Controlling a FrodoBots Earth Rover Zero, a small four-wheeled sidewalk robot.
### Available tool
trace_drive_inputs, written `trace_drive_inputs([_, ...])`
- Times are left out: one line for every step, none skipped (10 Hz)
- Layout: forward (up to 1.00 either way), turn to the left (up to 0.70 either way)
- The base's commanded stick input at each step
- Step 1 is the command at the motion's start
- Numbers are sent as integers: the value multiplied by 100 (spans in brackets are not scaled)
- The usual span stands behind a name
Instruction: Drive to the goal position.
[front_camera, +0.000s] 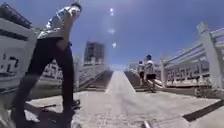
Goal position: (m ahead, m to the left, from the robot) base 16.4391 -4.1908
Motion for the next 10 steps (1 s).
trace_drive_inputs([70, 0])
trace_drive_inputs([70, 0])
trace_drive_inputs([70, 0])
trace_drive_inputs([70, 0])
trace_drive_inputs([70, 0])
trace_drive_inputs([70, 0])
trace_drive_inputs([70, 0])
trace_drive_inputs([70, 0])
trace_drive_inputs([70, 0])
trace_drive_inputs([70, 0])
